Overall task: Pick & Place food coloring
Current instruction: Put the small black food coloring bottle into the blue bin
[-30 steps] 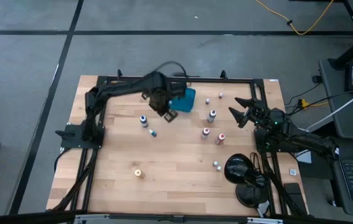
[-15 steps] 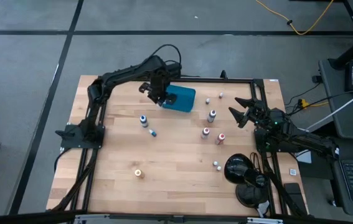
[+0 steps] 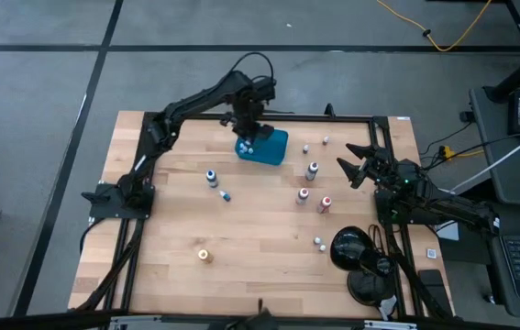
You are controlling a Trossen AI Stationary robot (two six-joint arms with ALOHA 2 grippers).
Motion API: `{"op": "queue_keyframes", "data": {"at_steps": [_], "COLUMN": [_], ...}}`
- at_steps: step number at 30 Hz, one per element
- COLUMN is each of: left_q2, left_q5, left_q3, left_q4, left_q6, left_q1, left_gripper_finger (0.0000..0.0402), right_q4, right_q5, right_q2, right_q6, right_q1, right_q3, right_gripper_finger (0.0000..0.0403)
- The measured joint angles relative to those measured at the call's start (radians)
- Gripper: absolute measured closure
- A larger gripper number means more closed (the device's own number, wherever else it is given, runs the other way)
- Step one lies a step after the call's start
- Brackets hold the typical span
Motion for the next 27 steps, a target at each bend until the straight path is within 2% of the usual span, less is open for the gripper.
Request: {"op": "queue_keyframes", "data": {"at_steps": [2, 5, 16, 27], "left_q2": [0.039, 0.055, 0.142, 0.208], "left_q5": [0.03, 0.084, 0.024, 0.013], "left_q3": [0.048, 0.037, 0.046, 0.046], "left_q4": [0.0, -0.006, 0.01, 0.045], "left_q6": [-0.019, -0.049, -0.087, -0.107], "left_q1": [0.005, 0.018, 0.06, 0.098], "left_gripper_finger": [0.0338, 0.0338, 0.0338, 0.0338], "right_q4": [0.0, 0.0, 0.0, 0.0], "right_q5": [0.0, 0.0, 0.0, 0.0], "right_q2": [0.0, 0.0, 0.0, 0.0], "right_q6": [0.0, 0.0, 0.0, 0.0], "right_q1": [0.0, 0.0, 0.0, 0.0], "right_q3": [0.0, 0.0, 0.0, 0.0], "right_gripper_finger": [0.0011, 0.0011, 0.0011, 0.0011]}}
